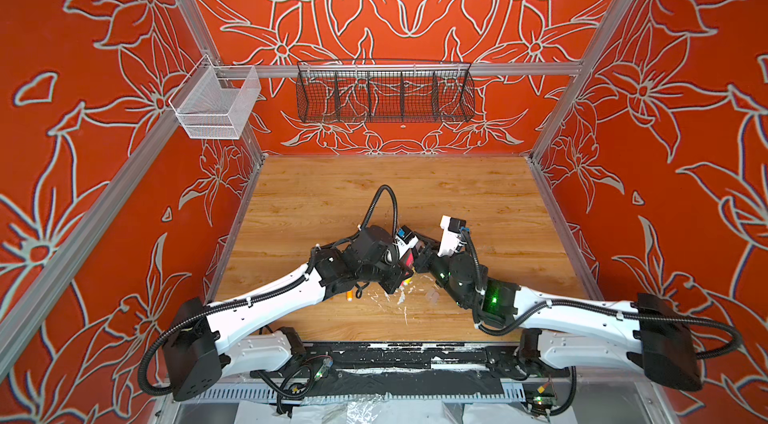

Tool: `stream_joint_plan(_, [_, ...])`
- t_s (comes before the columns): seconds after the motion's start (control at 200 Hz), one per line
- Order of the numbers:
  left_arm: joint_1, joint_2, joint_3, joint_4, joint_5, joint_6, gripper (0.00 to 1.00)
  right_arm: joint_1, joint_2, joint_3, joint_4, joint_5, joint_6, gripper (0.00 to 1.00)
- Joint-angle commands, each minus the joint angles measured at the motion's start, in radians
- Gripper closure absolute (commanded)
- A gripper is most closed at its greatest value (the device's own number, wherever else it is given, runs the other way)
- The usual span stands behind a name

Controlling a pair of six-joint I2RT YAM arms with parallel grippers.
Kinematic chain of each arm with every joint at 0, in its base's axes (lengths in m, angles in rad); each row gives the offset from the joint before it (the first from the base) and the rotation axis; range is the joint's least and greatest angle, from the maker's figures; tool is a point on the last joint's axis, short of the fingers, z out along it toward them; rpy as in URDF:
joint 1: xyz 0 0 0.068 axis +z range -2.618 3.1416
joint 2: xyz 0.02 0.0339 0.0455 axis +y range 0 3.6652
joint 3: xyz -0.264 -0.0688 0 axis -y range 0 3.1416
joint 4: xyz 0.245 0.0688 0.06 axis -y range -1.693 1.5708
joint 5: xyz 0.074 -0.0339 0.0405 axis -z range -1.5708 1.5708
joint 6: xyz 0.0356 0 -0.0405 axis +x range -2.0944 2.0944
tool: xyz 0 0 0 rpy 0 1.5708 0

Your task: Insert the pens into the pen caps

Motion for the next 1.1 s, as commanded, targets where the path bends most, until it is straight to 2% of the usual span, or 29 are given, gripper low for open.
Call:
stream_joint_plan(0.0, [0.091,-0.044,0.079,0.525,-0.219,-0.052,1.0,0.147,0.028,-0.019,-0.183,-0.306,0.07,1.0])
stream_joint_plan(0.235, [0.111,-0.042,0.117,0.533,-0.239,-0.041,1.0,0.162,0.021,-0.026,-0.195,-0.285,0.068,1.0])
stream_joint_plan(0.671, [0.173,0.058,0.398,0.275,-0.253,-0.077,1.0,0.184,0.041,-0.034,-0.177,-0.266,0.048,1.0])
stream_joint_plan(0.856, [0.173,0.038,0.325,0.283,-0.161,-0.084,1.0,0.183,-0.045,-0.065,-0.228,-0.141,0.05,1.0])
stream_joint_plan(1.001, [0.173,-0.03,0.155,0.313,-0.141,-0.118,1.0,0.158,-0.105,-0.075,-0.294,-0.056,0.044,1.0])
stream_joint_plan(1.096, [0.17,-0.086,0.054,0.322,-0.136,-0.14,1.0,0.121,-0.117,-0.07,-0.315,-0.053,0.035,1.0])
